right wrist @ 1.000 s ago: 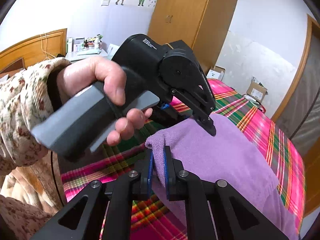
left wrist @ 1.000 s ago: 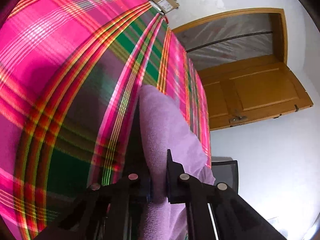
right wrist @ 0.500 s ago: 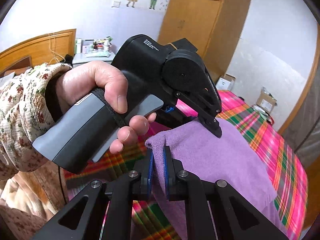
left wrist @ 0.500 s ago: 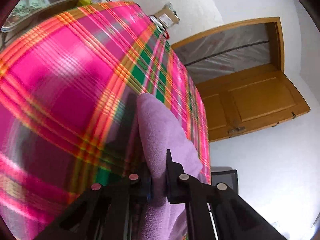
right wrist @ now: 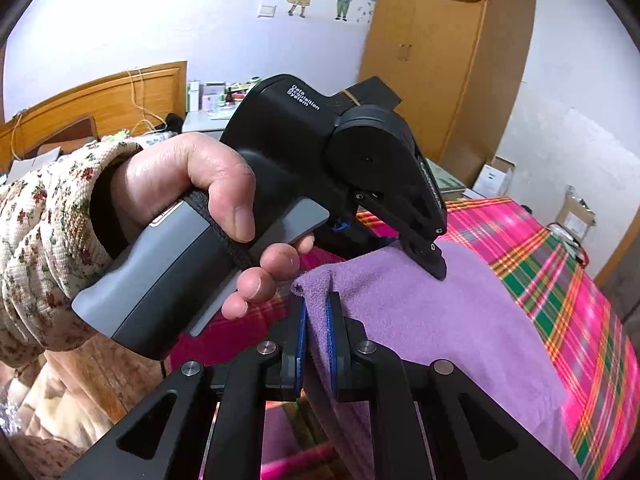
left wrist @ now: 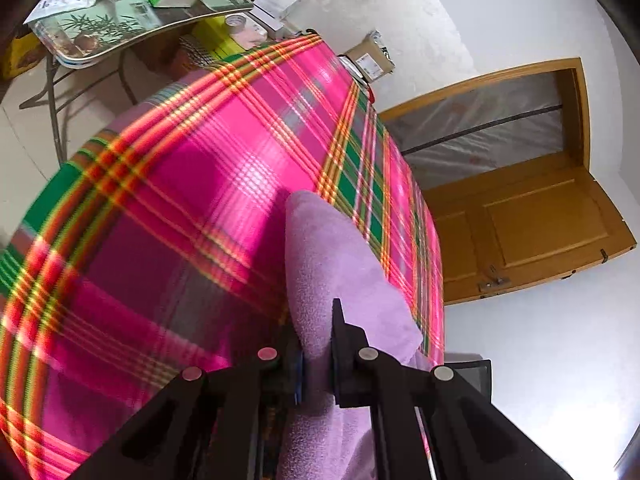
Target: Fold clothes
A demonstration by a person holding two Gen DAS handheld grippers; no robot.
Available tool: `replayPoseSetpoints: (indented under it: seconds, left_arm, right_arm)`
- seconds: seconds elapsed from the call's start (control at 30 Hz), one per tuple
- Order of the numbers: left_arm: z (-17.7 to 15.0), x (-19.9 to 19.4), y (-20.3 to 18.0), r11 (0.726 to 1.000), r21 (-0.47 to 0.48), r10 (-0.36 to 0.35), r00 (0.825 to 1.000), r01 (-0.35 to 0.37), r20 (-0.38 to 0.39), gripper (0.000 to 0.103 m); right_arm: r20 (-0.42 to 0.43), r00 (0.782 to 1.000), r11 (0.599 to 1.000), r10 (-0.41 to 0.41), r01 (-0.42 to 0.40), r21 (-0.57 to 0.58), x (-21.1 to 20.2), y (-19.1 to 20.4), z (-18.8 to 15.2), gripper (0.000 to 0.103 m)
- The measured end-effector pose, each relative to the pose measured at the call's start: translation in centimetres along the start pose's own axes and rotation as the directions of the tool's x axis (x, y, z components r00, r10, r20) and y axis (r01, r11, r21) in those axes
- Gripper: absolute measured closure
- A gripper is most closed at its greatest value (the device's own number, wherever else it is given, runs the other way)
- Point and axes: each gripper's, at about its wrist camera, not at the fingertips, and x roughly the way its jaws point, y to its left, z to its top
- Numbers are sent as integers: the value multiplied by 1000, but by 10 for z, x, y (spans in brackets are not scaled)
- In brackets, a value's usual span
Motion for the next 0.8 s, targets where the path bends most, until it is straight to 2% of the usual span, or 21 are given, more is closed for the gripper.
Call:
replayPoseSetpoints:
  seconds: [0.2, 0.33, 0.4, 0.47, 0.63, 0.8]
  left_arm:
    - [-2, 10, 11, 999, -27, 26, 999, -27, -29, 89]
    - [-5, 0, 19, 997, -55, 55, 998, -56, -24, 83]
    - [-6, -8, 17, 996, -52, 73, 997, -73, -6, 82]
    - [-9, -15, 12, 995, -49, 91, 996, -90, 13, 78]
    - [-20, -26, 0, 991, -29, 130, 991, -129, 40, 72]
    - [-35, -38, -15, 983, -16, 183, 979, -183, 90, 70]
  right_arm:
    - [-55, 998, 999, 38, -37, 21, 19, -1, -1, 93]
    - [-92, 993, 996, 74, -69, 57, 29, -6, -2, 91]
    - [-102, 991, 994, 90, -83, 71, 28, -10, -4, 87]
    - [-92, 991, 991, 99, -90, 95, 22, -16, -6, 76]
    - [-68, 991, 982, 119, -108, 155, 9, -30, -11, 74]
    - [-40, 995, 975, 94, -84, 206, -13, -52, -23, 73]
